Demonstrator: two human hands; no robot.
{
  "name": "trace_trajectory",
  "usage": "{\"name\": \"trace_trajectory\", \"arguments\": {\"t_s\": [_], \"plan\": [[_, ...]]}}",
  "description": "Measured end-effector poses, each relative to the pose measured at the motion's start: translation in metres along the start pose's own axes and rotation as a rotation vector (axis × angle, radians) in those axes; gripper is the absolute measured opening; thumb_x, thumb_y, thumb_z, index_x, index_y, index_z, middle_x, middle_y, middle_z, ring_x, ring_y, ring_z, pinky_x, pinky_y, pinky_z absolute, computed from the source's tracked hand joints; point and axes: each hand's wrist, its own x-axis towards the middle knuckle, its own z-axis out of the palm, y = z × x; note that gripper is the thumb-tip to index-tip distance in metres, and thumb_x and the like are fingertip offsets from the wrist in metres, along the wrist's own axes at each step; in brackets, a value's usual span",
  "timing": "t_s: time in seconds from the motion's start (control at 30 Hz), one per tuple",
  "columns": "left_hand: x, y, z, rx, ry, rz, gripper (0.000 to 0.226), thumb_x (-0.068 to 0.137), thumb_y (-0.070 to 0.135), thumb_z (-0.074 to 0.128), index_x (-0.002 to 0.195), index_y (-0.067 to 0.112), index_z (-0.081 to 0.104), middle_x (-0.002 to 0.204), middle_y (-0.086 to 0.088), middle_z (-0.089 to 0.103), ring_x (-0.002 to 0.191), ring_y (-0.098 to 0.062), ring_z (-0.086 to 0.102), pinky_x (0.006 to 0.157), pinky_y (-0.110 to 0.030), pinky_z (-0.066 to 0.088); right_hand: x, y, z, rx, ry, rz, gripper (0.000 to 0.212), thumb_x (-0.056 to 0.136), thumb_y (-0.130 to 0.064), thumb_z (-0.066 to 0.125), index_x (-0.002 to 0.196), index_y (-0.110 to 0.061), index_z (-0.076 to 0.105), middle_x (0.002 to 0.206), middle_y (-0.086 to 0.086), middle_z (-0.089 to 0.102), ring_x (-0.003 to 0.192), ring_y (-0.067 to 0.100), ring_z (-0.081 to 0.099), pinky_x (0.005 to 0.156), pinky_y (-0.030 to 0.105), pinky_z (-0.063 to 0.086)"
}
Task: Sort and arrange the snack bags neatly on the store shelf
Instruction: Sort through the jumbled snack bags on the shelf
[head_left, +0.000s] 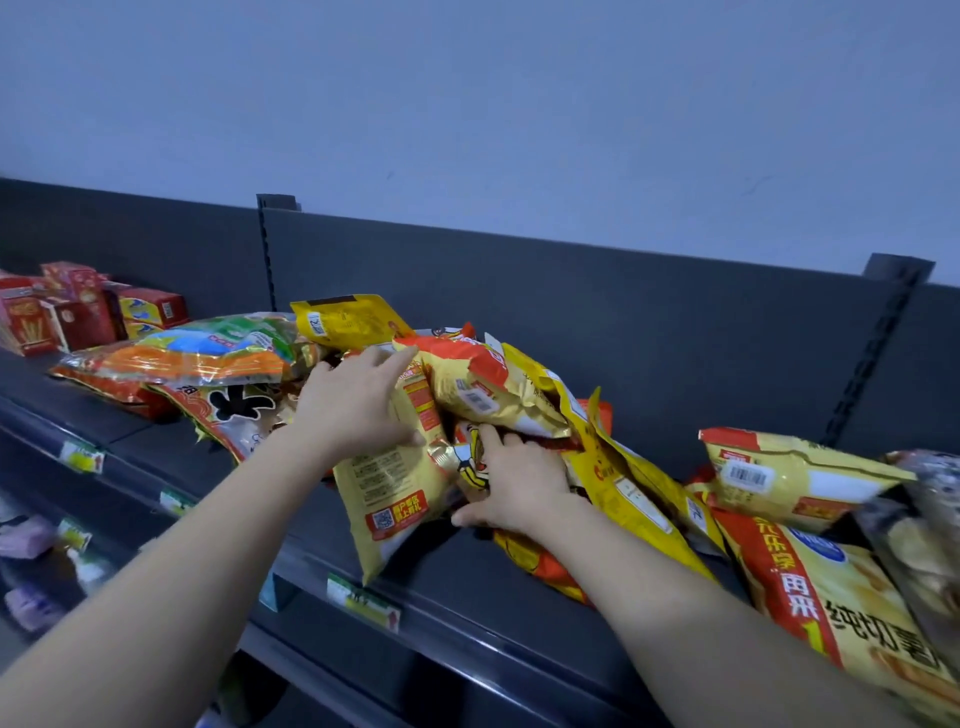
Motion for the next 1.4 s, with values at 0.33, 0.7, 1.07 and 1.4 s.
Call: {"name": "trace_trajectory", "arguments": {"t_s": [0.33,0.7,1.07,1.4], "plan": [[0.016,0.012,0.037,-0.314,0.104,0.242,0.085,0.090,0.044,0.059,0.153,0.035,0.002,0.161,0.009,0.011,0.141,-0.020,0.031,0.105,-0.044,0.040,-0.005,0.013,-0.032,0.386,0.174,0.268,0.057,0.078,-0.003,0.054,0.123,-0.036,0.062,0.121,-0.001,0.065,0.113,0.028,0.058,0.083,0.031,0.048],[0.013,0.024,0.046,-0.433,0.365,0.301,0.068,0.081,0.028,0.043,0.147,0.023,0.030,0.141,0.001,0.048,0.129,-0.019,0.042,0.100,-0.039,0.034,-0.022,0.027,-0.063,0.550,0.259,0.144,0.034,0.074,-0.055,0.075,0.079,-0.021,0.069,0.080,-0.009,0.067,0.082,0.012,0.062,0.074,0.033,0.051],[0.006,0.024,0.046,-0.381,0.430,0.321,0.062,0.085,0.028,0.043,0.146,0.020,0.034,0.140,-0.002,0.049,0.128,-0.021,0.044,0.102,-0.041,0.033,-0.024,0.067,-0.029,0.010,0.019,0.500,0.057,0.087,-0.009,0.052,0.141,-0.024,0.039,0.110,0.007,0.063,0.100,0.031,0.061,0.064,0.034,0.044],[0.011,0.112,0.016,0.199,0.585,0.683,0.022,0.075,0.010,0.050,0.081,0.016,0.070,0.067,0.001,0.065,0.084,-0.026,0.063,0.108,-0.056,0.015,-0.035,0.085,-0.029,0.129,-0.252,0.472,0.092,0.065,-0.044,0.083,0.141,-0.018,0.037,0.134,0.008,0.053,0.125,0.029,0.047,0.096,0.039,0.049]]}}
